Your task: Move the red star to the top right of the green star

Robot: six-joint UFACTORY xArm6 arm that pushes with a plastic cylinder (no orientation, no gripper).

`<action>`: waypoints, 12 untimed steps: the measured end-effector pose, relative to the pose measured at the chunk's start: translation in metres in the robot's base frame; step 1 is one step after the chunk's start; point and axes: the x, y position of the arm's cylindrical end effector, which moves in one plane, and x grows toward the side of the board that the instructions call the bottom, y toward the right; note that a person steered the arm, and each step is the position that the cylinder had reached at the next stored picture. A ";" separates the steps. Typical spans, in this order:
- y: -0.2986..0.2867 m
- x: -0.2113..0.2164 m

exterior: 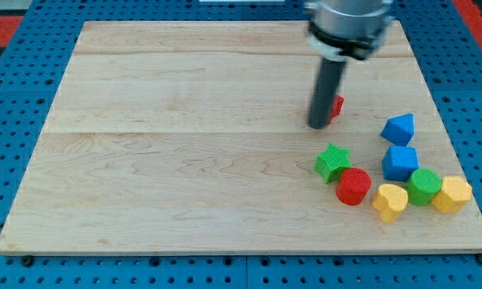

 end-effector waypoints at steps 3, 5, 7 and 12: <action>0.030 -0.039; 0.049 0.007; 0.140 -0.022; 0.228 0.042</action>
